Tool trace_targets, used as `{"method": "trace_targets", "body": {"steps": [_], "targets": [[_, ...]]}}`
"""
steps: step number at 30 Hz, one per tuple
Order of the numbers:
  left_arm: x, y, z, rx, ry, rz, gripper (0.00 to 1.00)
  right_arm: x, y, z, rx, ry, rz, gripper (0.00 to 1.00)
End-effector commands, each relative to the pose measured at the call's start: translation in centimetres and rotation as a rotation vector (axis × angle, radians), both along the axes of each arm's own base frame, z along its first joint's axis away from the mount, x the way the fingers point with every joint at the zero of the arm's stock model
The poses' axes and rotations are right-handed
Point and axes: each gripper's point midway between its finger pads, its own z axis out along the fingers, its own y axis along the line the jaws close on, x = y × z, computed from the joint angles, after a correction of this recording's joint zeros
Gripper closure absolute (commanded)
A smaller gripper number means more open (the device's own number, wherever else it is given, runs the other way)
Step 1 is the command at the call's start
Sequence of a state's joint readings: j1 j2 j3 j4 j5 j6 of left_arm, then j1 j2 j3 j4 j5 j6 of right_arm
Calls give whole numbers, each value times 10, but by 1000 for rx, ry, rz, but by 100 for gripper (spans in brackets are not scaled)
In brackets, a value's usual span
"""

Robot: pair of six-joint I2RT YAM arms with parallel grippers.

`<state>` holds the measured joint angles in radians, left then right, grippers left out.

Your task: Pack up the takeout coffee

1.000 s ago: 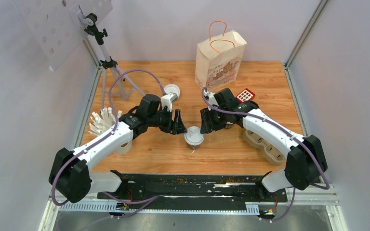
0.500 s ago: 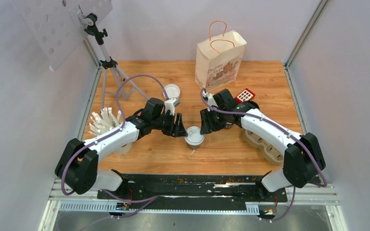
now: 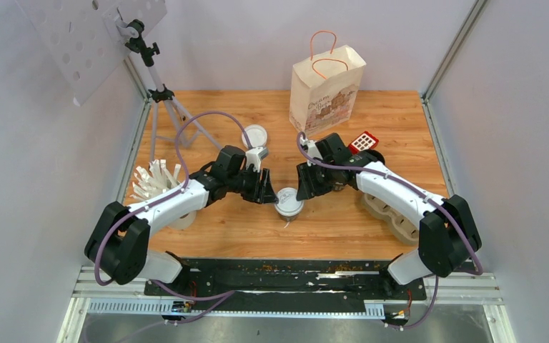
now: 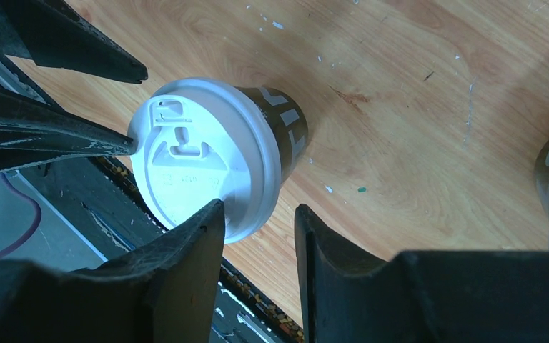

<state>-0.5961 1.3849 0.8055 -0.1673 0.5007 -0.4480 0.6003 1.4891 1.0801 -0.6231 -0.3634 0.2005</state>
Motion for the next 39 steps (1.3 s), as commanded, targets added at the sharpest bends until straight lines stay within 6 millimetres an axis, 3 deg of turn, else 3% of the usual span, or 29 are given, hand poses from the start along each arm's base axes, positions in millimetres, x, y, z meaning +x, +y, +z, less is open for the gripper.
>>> {"method": "trace_targets", "body": {"steps": [1,5,9,14,23,31,39], "targets": [[1,-3,-2,0,-28,-22,47,5,0,0,0,-18,3,60],[0,-5,2,-18,-20,-27,47,4,0,8,5,-19,-5,55],[2,-9,11,-49,-31,-19,39,4,1,17,16,-26,-10,53],[6,-14,17,-74,-37,-18,35,-1,2,20,34,-10,-11,53],[12,-19,12,-77,-37,-24,35,-3,4,22,54,-12,-6,52],[16,-22,12,-74,-45,-37,36,-2,2,24,47,-9,-24,46],[15,-24,10,-75,-34,-47,39,3,3,37,53,-31,-37,51]]}}
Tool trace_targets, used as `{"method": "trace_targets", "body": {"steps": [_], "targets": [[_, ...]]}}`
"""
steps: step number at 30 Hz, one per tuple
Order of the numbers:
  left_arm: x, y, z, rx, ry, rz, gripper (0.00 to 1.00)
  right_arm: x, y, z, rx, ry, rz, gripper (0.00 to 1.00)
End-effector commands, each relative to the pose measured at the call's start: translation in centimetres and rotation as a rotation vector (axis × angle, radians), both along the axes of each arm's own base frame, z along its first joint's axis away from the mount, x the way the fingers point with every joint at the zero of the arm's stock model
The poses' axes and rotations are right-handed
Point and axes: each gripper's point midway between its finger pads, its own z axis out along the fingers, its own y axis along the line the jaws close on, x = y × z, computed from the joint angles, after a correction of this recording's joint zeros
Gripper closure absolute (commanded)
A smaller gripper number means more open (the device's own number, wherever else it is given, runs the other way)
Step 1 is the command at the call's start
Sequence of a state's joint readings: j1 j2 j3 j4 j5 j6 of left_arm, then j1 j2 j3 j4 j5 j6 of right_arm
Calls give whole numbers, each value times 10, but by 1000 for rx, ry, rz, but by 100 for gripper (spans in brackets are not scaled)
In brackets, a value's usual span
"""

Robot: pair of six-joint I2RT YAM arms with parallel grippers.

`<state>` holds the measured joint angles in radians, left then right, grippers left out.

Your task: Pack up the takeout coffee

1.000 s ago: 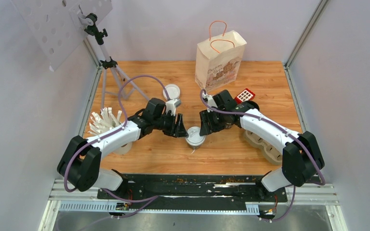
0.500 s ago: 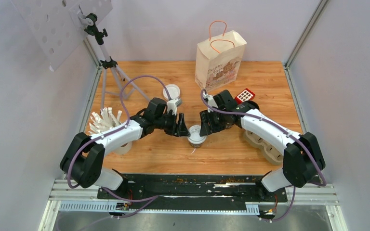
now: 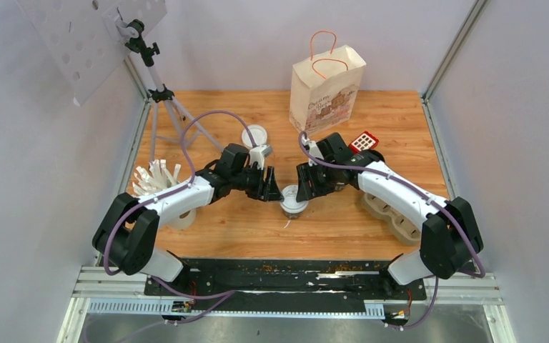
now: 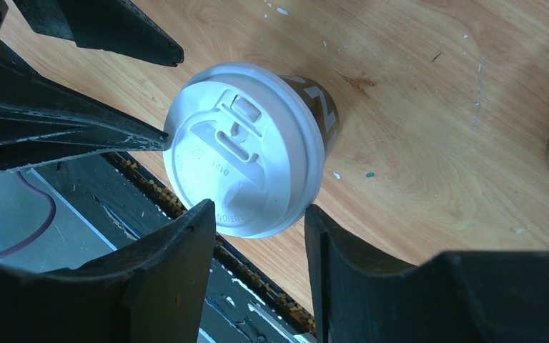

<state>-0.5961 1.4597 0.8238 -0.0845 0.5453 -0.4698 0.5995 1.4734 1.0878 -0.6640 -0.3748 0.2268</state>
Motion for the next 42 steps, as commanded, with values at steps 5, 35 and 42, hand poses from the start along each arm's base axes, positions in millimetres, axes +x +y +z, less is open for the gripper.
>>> {"method": "trace_targets", "body": {"steps": [5,35,42], "targets": [[8,-10,19,-40,-55,-21,39,15,0,33,15,-74,-49,47],[14,-20,10,-21,-37,-29,45,19,5,22,18,-68,-38,74],[12,-19,6,-8,-34,-35,49,15,4,10,9,-37,-38,79]]}}
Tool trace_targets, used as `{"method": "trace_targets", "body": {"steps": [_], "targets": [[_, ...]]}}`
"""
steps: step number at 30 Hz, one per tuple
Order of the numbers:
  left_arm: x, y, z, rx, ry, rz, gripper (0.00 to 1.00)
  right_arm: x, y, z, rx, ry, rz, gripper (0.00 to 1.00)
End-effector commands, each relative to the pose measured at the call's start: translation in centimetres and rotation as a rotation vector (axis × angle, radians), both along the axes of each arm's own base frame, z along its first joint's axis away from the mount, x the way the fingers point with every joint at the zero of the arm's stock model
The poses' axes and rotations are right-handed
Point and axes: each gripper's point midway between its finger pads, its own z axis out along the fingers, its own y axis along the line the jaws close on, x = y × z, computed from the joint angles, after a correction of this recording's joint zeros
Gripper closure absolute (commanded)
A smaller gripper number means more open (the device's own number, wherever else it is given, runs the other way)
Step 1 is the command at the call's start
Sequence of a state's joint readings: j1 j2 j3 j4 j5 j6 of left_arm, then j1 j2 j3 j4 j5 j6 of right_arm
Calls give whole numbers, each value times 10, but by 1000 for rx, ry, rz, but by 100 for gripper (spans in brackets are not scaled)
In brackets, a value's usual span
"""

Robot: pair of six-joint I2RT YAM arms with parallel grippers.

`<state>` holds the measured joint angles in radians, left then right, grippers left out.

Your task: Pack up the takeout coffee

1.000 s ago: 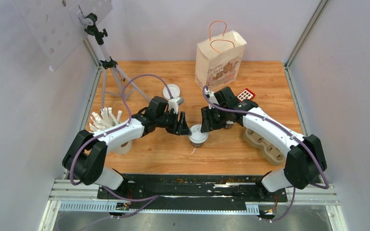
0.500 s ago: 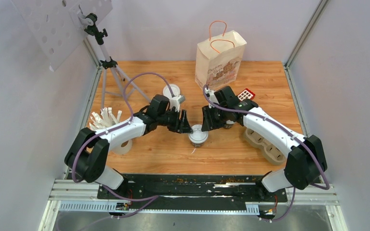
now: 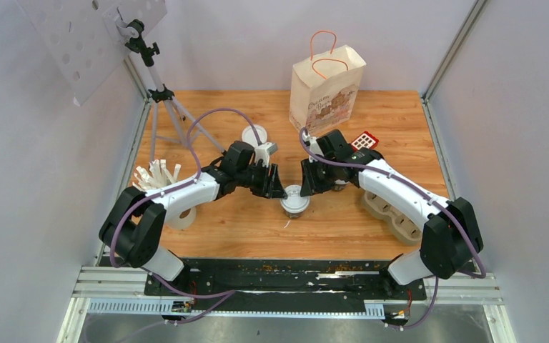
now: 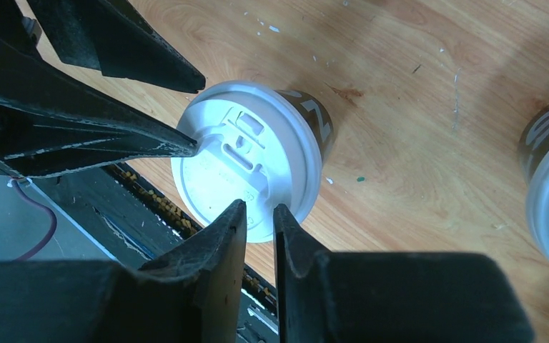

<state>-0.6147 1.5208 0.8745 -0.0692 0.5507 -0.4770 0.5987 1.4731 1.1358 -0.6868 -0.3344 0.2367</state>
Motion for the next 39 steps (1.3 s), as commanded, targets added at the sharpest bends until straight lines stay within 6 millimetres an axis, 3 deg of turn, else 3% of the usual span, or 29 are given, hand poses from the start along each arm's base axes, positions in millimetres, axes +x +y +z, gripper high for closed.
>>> {"method": "trace_targets", "body": {"steps": [1,24,39], "targets": [[5,-5,5,2,-35,-16,50,4,3,-4,10,0,-11,79],[-11,13,-25,118,34,17,54,-6,-19,-46,-90,13,-13,78],[-33,8,-5,111,79,101,54,21,8,-26,4,-136,113,75]]}}
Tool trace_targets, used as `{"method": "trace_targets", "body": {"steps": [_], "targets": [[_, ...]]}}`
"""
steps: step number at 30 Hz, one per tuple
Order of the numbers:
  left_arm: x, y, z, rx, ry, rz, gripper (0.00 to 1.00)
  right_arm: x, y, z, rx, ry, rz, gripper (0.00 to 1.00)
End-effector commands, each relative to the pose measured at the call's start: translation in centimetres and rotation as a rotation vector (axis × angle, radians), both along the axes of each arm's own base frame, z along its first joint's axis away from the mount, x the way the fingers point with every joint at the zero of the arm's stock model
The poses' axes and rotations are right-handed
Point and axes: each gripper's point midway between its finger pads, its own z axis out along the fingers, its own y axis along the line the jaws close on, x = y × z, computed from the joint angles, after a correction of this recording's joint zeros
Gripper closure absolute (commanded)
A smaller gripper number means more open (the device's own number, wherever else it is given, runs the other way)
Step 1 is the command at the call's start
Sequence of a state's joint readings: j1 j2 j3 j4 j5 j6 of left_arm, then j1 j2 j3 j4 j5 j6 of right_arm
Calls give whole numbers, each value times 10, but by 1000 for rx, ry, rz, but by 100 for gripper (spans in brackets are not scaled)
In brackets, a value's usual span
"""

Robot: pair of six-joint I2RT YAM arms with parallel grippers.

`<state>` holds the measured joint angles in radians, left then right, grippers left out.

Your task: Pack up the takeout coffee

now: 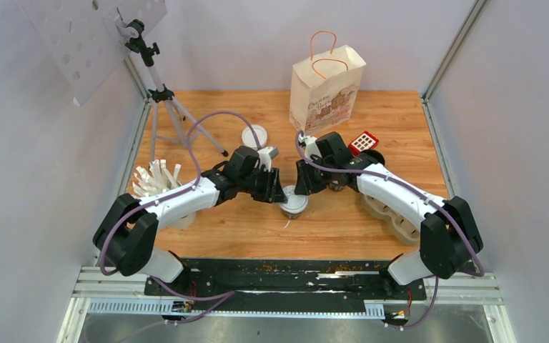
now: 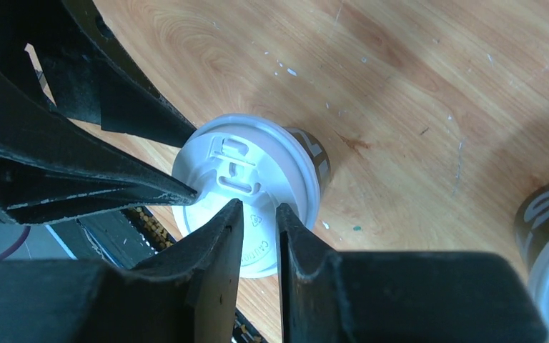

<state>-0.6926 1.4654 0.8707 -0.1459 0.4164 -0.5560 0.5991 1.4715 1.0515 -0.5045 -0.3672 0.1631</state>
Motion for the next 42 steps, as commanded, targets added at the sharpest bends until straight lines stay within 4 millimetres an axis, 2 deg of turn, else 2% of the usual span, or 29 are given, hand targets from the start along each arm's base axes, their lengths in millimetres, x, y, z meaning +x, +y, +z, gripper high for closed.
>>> {"method": "trace_targets", "body": {"steps": [1,7,13,20,24,28,32,37,40,42], "targets": [[-17,8,-2,27,50,42,53,9,-2,-15,-44,-27,43,75],[-14,-2,15,-75,46,89,50,8,9,-3,13,-53,99,72],[-11,-4,23,-118,49,134,48,12,14,2,24,-73,125,72],[-7,3,41,-132,5,177,40,13,18,32,65,-87,112,65],[-6,7,43,-107,-7,185,40,9,18,49,94,-83,91,61],[-6,13,39,-74,-17,192,39,4,15,55,101,-70,64,60],[0,20,43,-24,-64,194,38,-1,7,53,81,-20,-1,59],[10,25,61,37,-158,160,34,-20,-6,46,58,115,-129,39],[15,23,65,60,-195,117,33,-34,-7,46,107,172,-180,24],[16,19,64,66,-207,85,33,-40,-8,46,135,198,-214,20]]}}
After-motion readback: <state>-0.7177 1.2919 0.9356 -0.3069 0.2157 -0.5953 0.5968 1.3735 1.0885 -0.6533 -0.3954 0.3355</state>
